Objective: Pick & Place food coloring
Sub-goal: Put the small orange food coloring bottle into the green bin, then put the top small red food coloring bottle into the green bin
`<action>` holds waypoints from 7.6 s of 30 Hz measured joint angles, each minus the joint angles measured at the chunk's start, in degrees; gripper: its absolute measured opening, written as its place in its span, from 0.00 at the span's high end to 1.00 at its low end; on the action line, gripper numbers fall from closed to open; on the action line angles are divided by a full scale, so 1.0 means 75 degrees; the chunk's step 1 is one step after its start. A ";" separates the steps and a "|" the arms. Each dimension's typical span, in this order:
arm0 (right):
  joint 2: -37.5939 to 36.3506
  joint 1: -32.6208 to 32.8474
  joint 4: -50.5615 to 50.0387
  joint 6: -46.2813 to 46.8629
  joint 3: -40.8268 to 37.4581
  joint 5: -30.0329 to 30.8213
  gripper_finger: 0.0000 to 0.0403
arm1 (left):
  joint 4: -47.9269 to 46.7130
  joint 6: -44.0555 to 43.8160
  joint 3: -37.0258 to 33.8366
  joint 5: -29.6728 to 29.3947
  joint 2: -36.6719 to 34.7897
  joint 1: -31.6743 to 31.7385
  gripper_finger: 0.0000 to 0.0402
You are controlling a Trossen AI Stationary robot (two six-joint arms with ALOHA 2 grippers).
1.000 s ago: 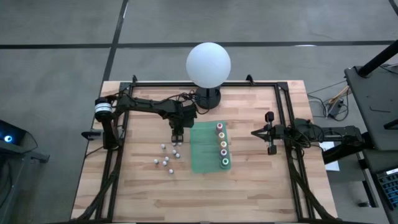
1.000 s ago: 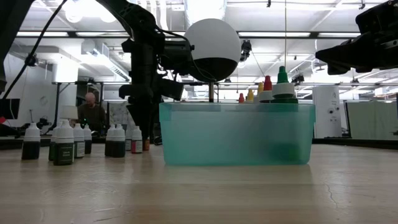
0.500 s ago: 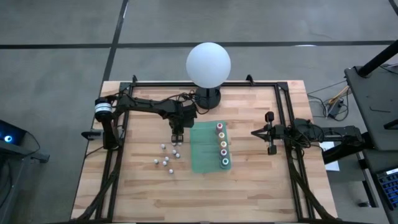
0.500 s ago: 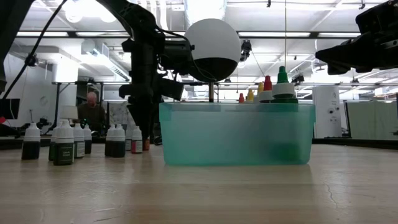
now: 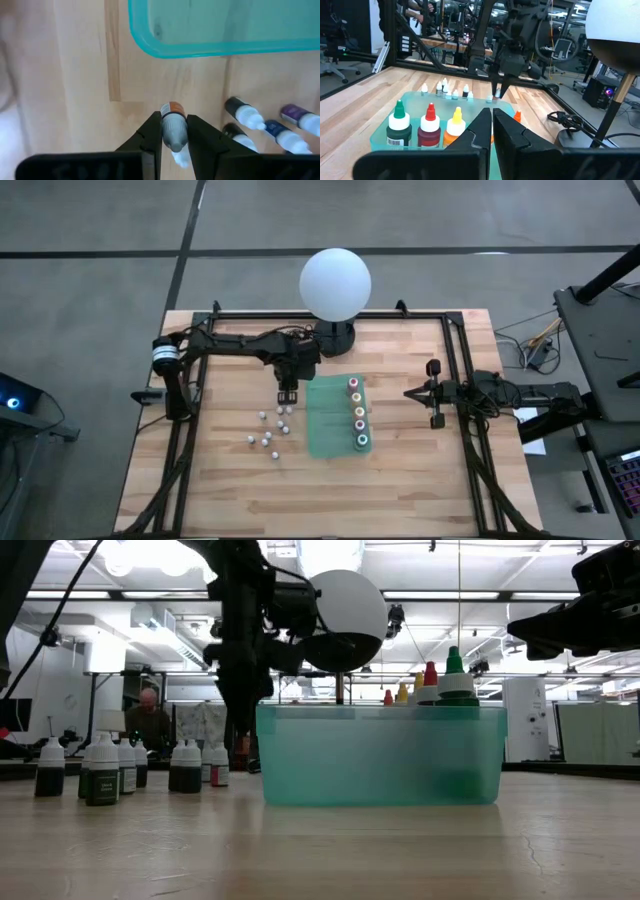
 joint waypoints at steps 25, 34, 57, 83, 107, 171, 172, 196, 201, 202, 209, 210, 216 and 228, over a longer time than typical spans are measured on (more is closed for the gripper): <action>0.0000 0.0002 -0.0002 -0.0002 0.0000 0.0000 0.98 | -0.0772 -0.0145 0.2150 0.0003 -0.0009 -0.0208 0.88; 0.0003 0.0000 0.0000 0.0000 0.0000 -0.0003 0.98 | -0.0764 -0.0147 0.2563 0.0009 0.0362 -0.0522 0.88; 0.0003 0.0001 -0.0003 0.0011 0.0000 0.0000 0.98 | -0.0766 -0.0098 0.4044 0.0009 0.1814 -0.0530 0.88; 0.0006 0.0000 -0.0003 0.0012 0.0000 -0.0003 0.98 | -0.0451 -0.0338 0.4053 0.0215 0.2825 -0.0539 0.88; 0.0003 0.0000 0.0000 -0.0002 0.0000 -0.0003 0.98 | -0.0073 -0.0290 0.4012 0.0359 0.3174 -0.0539 0.88; 0.0003 0.0002 -0.0001 -0.0001 0.0000 0.0000 0.98 | 0.0037 -0.0084 0.4047 0.0283 0.3351 -0.0525 0.88; 0.0003 0.0000 0.0000 0.0009 0.0000 0.0000 0.98 | 0.0037 -0.0081 0.4047 0.0283 0.3351 -0.0525 0.88; 0.0003 0.0002 0.0000 -0.0002 0.0000 0.0000 0.98 | -0.0226 -0.0078 0.4299 0.0249 0.3363 -0.0525 0.74; 0.0003 0.0000 0.0000 0.0000 0.0000 -0.0003 0.98 | -0.0493 -0.0078 0.4530 0.0157 0.3363 -0.0525 0.74; 0.0003 0.0001 0.0000 0.0009 0.0000 -0.0001 0.98 | -0.0496 -0.0078 0.4541 0.0157 0.3363 -0.0525 0.74; 0.0003 0.0000 -0.0001 -0.0002 0.0000 -0.0003 0.98 | -0.0765 -0.0087 0.4545 0.0137 0.3363 -0.0525 0.74; 0.0003 0.0000 0.0000 0.0003 0.0000 -0.0003 0.98 | -0.0797 -0.0084 0.4545 0.0137 0.3363 -0.0525 0.74; 0.0003 0.0000 0.0000 0.0013 0.0000 -0.0001 0.98 | -0.0860 -0.0093 0.4575 0.0128 0.3184 -0.0525 0.74; 0.0003 0.0000 0.0000 0.0012 0.0000 0.0000 0.98 | -0.1247 -0.0414 0.4578 0.0045 0.2412 -0.0544 0.74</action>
